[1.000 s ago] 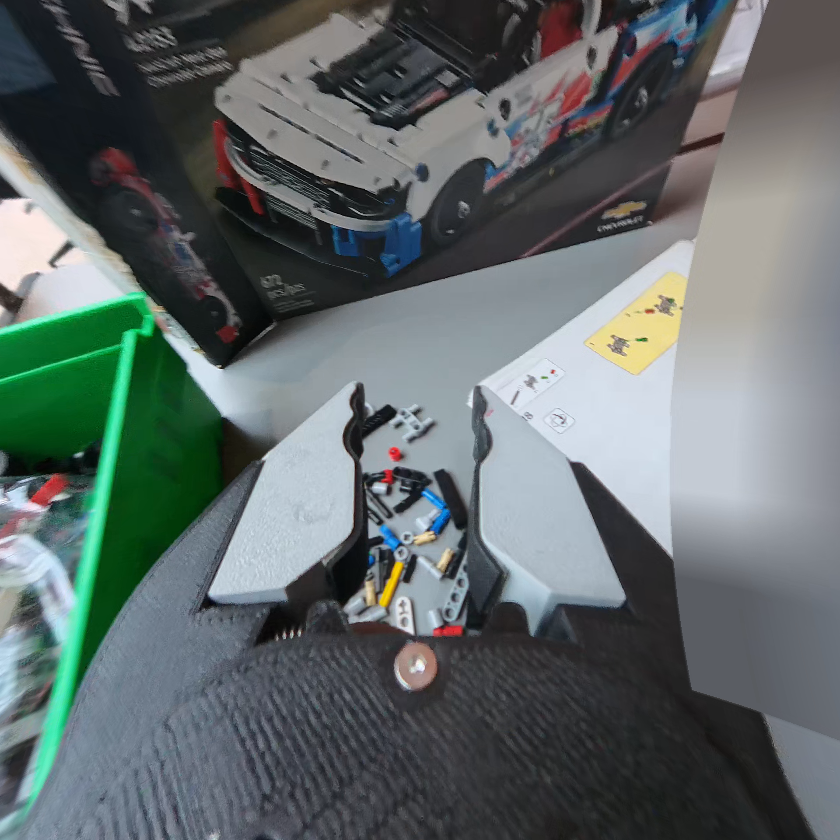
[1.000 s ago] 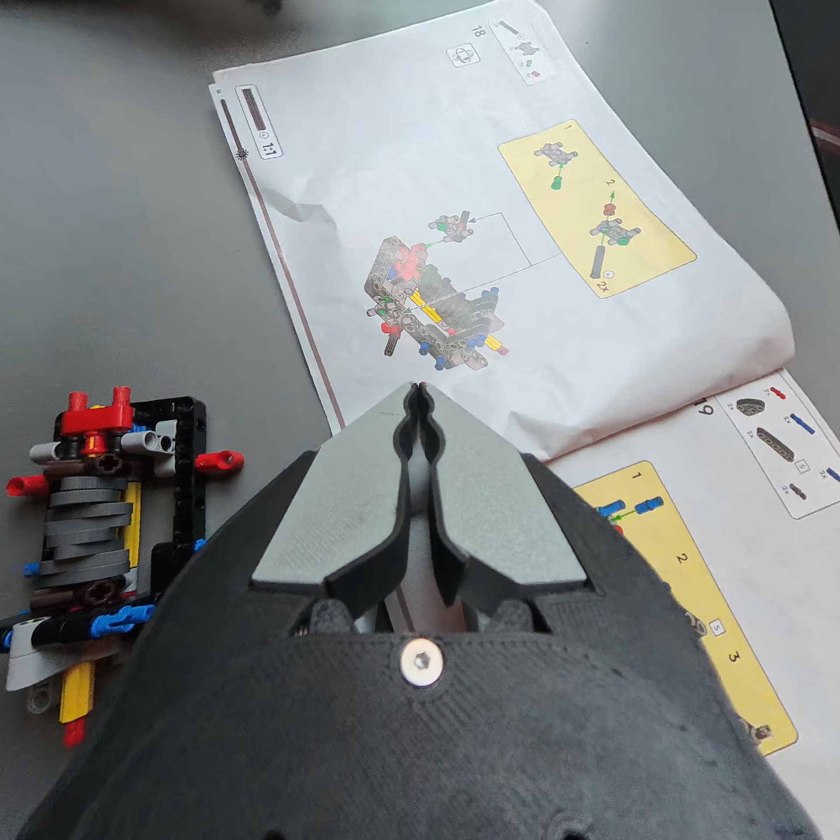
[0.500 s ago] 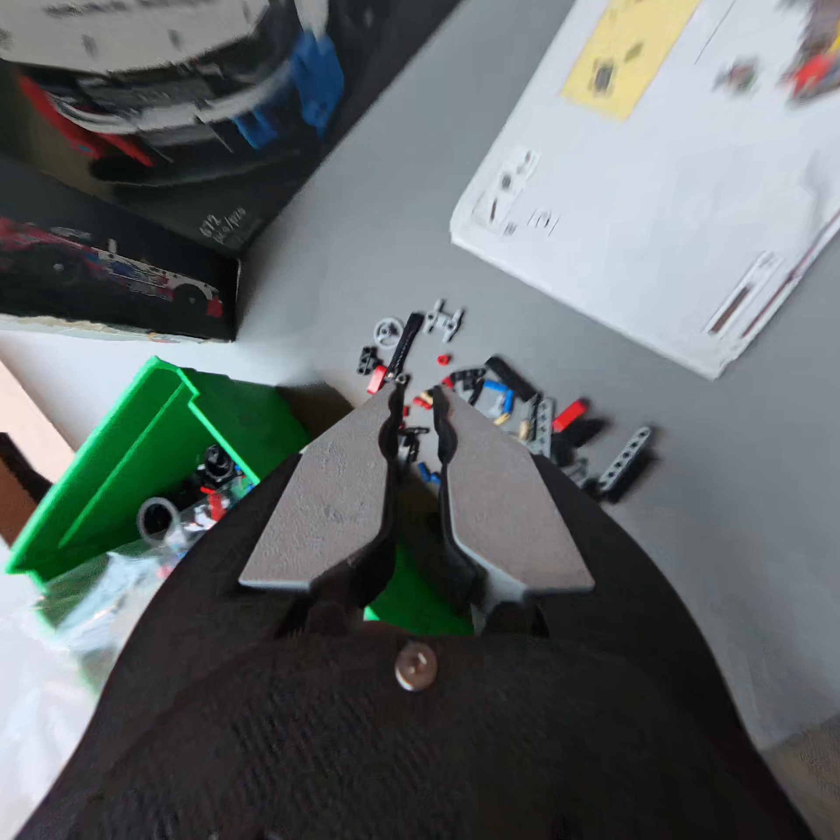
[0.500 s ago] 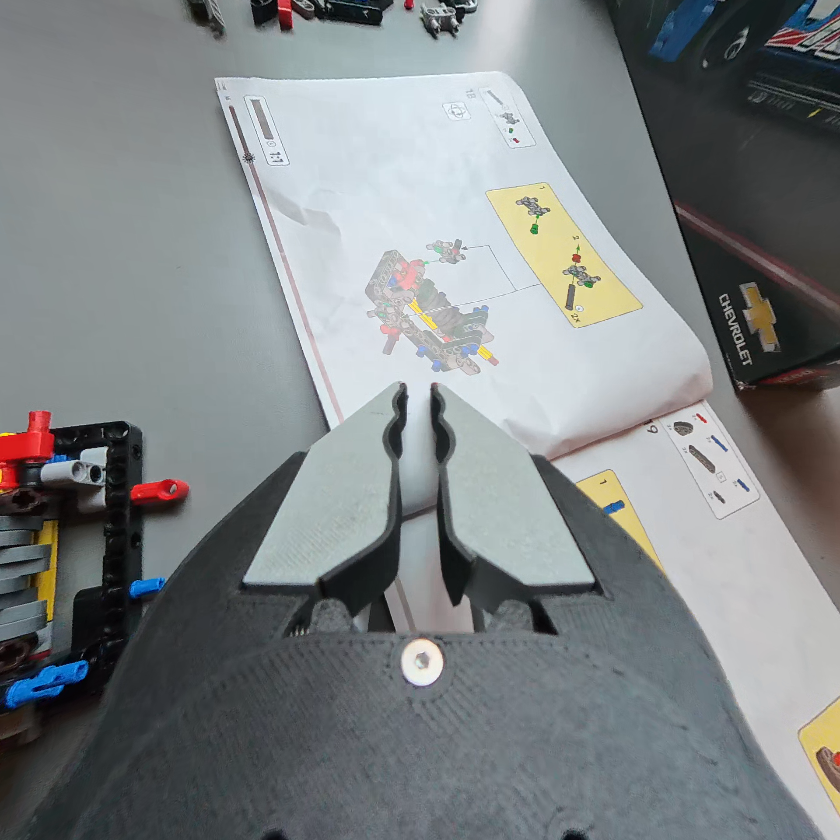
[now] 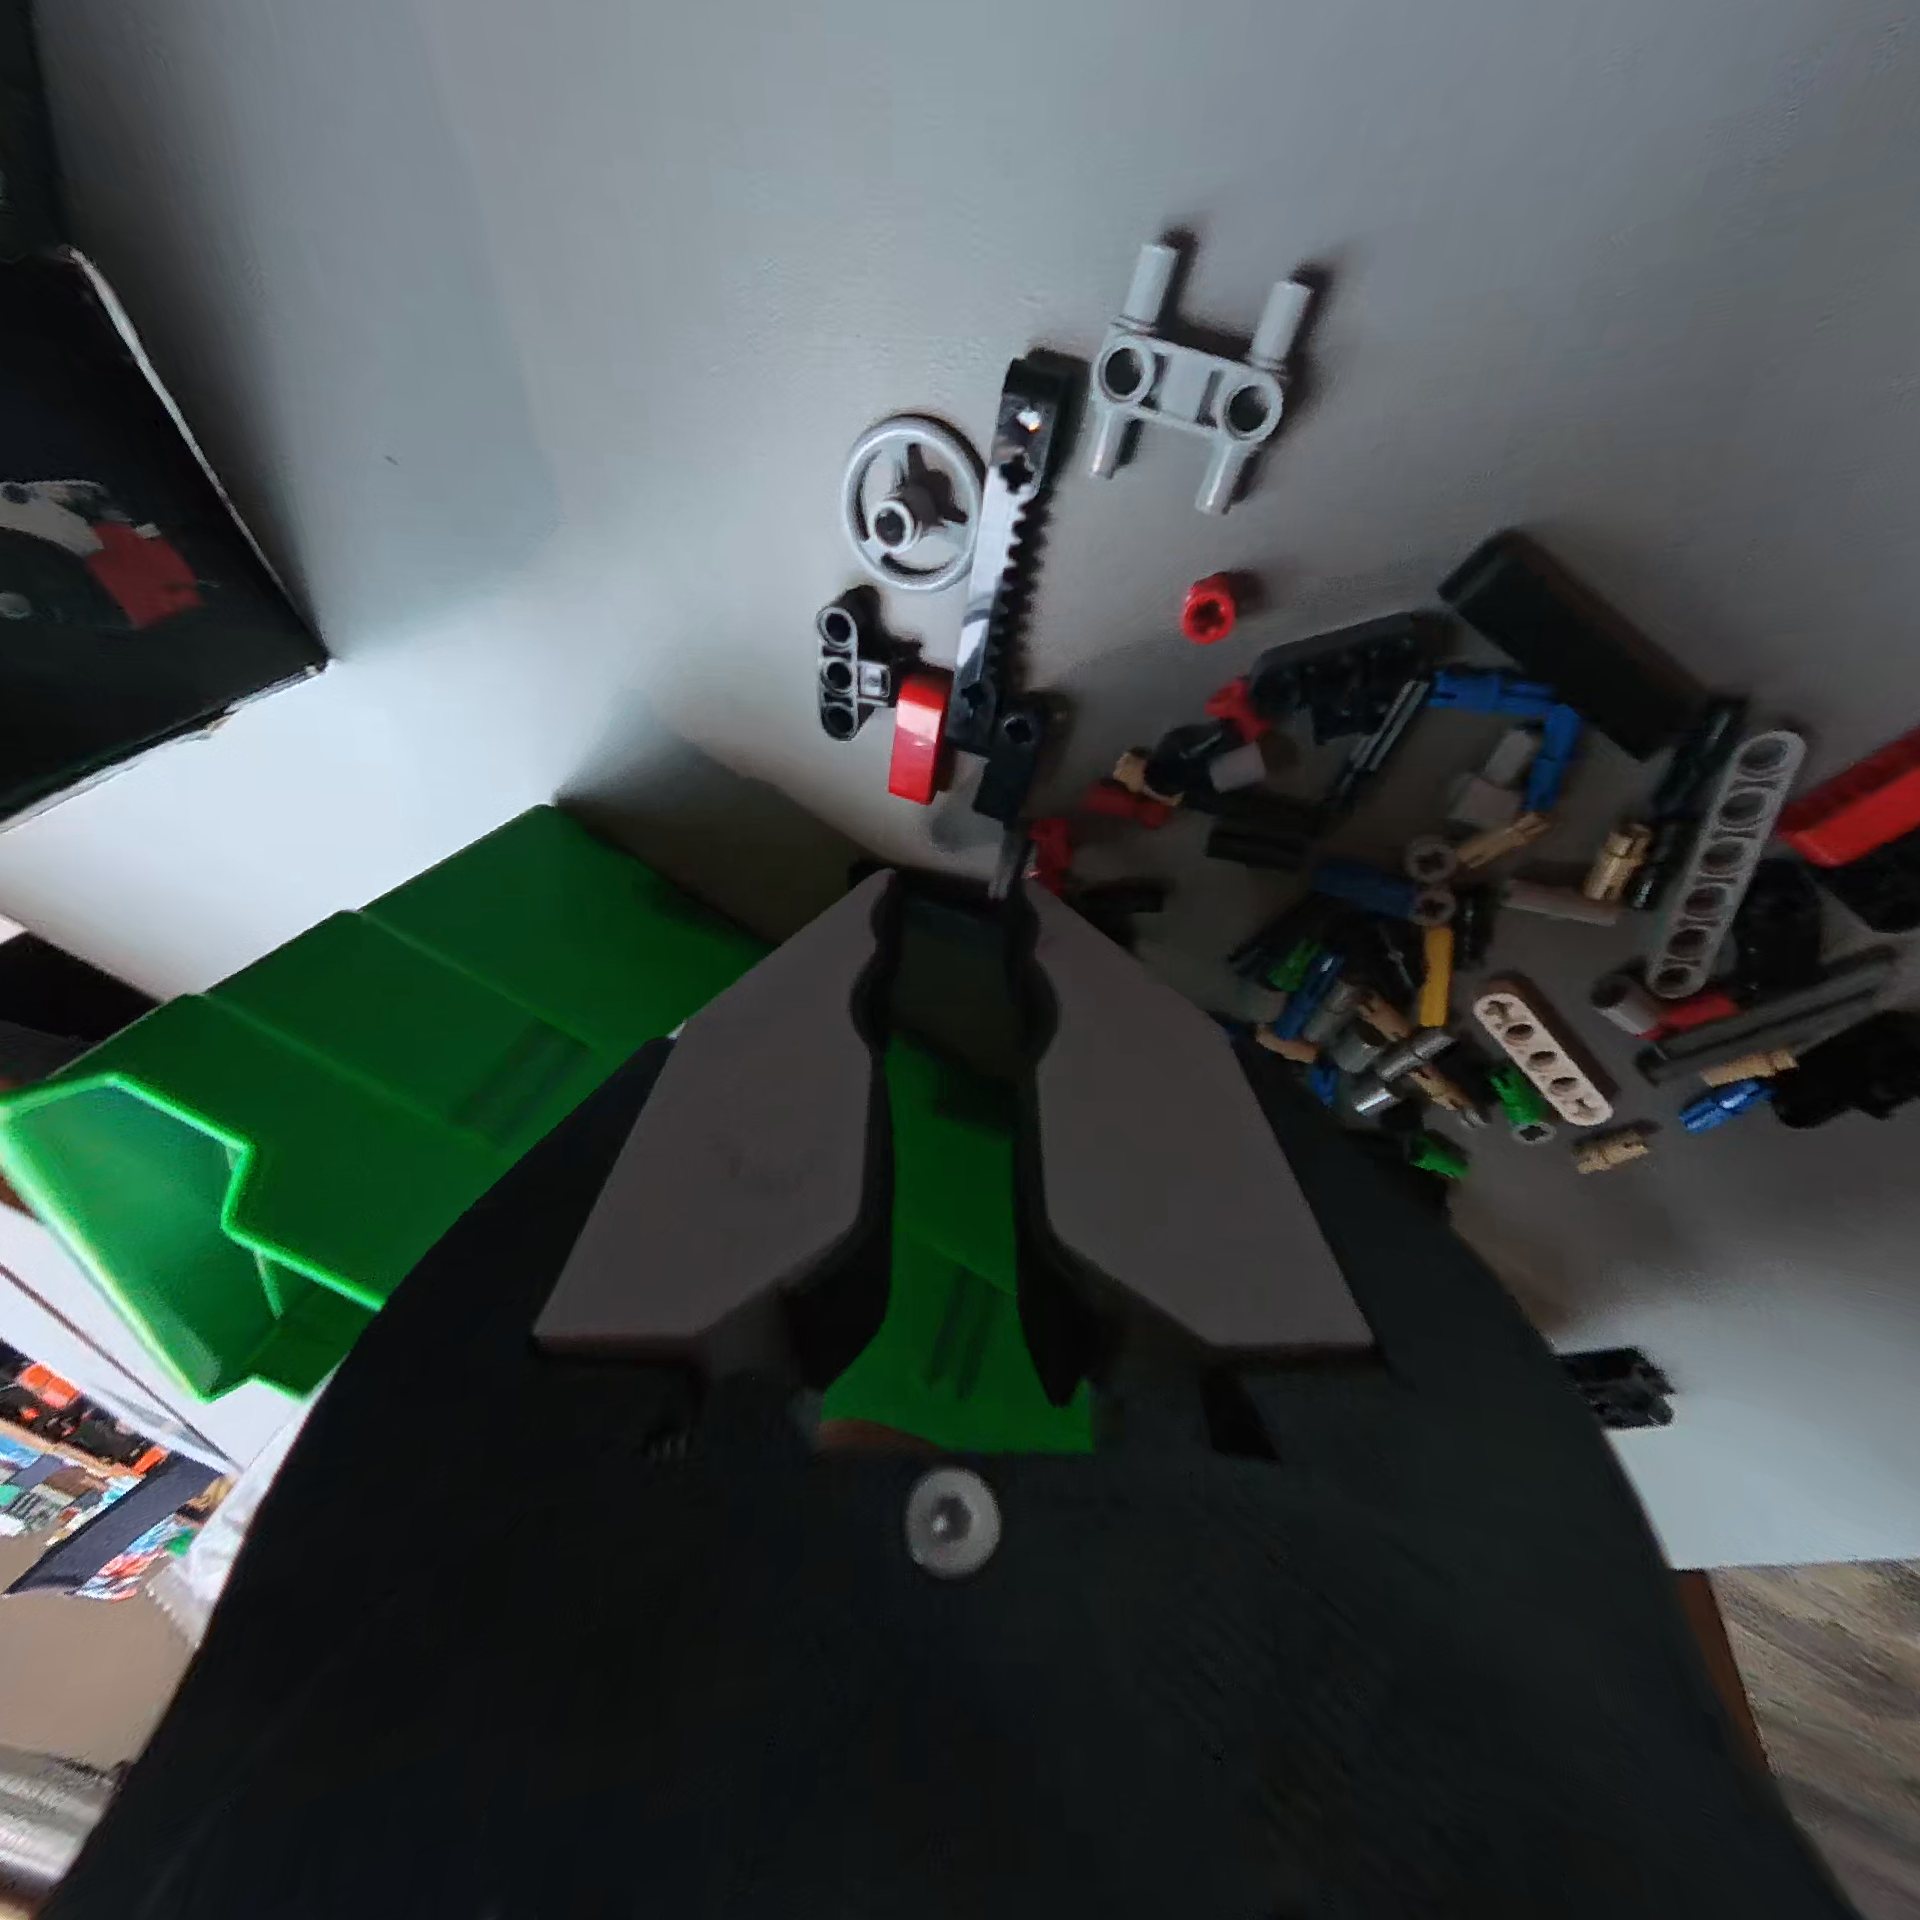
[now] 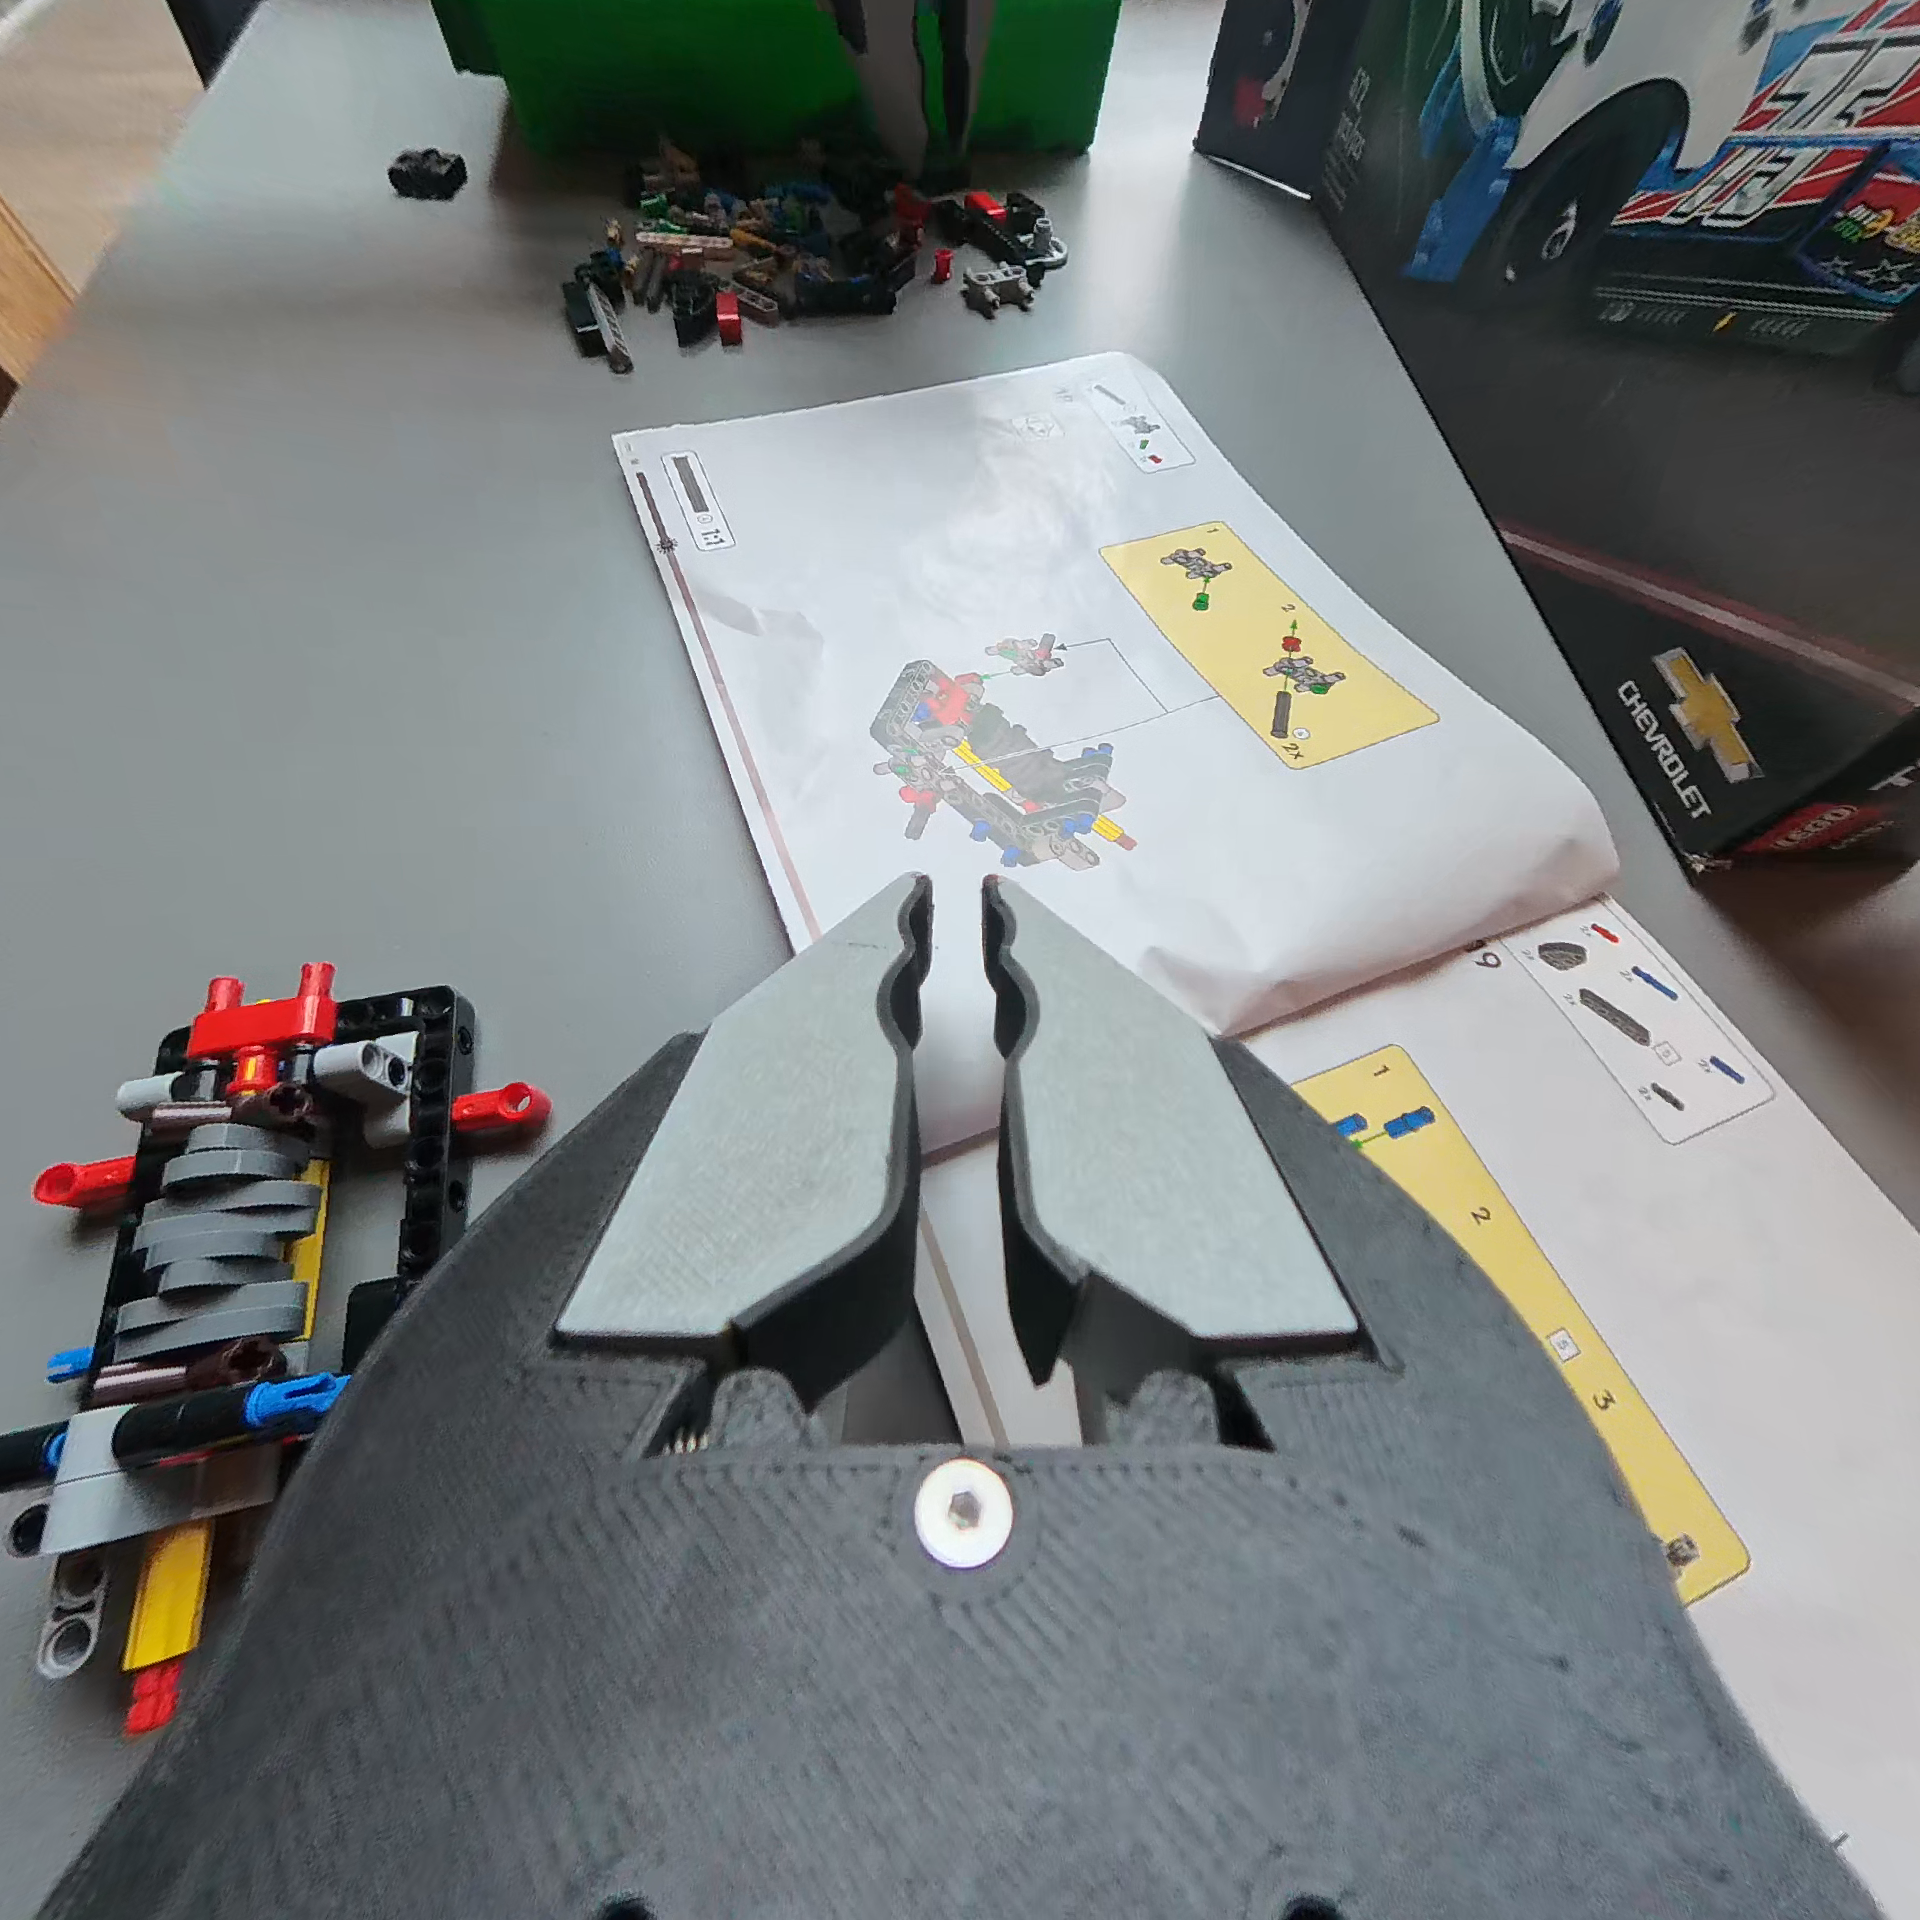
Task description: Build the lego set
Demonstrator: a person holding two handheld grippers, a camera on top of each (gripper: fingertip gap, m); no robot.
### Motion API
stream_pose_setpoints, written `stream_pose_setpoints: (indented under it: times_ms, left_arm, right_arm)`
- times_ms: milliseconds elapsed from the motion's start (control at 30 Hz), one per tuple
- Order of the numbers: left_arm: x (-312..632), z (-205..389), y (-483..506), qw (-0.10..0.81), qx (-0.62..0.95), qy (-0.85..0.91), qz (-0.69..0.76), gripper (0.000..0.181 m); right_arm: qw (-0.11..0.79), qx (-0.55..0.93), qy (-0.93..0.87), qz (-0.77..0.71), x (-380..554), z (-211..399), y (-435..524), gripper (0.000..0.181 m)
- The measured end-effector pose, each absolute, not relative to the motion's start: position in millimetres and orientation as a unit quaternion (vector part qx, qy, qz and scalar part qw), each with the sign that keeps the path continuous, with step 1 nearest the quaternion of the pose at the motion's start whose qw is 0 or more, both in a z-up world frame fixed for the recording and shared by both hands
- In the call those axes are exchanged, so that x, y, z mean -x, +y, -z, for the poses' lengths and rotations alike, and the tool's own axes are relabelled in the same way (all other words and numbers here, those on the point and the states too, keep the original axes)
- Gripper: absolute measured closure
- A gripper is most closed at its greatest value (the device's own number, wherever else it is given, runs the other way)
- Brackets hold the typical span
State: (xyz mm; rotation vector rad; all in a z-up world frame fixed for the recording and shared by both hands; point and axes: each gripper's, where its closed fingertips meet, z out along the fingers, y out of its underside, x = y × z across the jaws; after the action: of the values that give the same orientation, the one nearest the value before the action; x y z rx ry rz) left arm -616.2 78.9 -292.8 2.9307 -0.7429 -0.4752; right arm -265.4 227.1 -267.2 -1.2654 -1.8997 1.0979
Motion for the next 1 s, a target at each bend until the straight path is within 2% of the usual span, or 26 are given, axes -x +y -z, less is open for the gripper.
stream_pose_setpoints:
  times_ms: [67, 367, 600, 767, 1000]
  left_arm:
    - [614.2, 294.3, 77.8, 0.047, -0.957, -0.246, 0.144, 0.17]
    - [613.2, 300.3, 73.0, 0.063, -0.962, -0.239, 0.111, 0.164]
    - [609.2, 304.0, 72.8, 0.076, -0.963, -0.239, 0.101, 0.178]
    - [606.2, 304.0, 70.7, 0.08, -0.962, -0.24, 0.098, 0.179]
    - [606.1, 272.2, 70.6, 0.039, -0.966, -0.228, 0.115, 0.179]
  right_arm:
    - [0.302, 0.478, -0.712, -0.417, 265.0, 265.6, 228.4, 0.176]
    - [0.298, 0.476, -0.716, -0.414, 265.3, 267.9, 227.0, 0.178]
    - [0.298, 0.476, -0.717, -0.413, 264.9, 268.1, 226.7, 0.178]
    - [0.297, 0.474, -0.72, -0.411, 264.5, 268.8, 225.6, 0.179]
    - [0.296, 0.476, -0.719, -0.412, 264.2, 269.1, 226.1, 0.179]
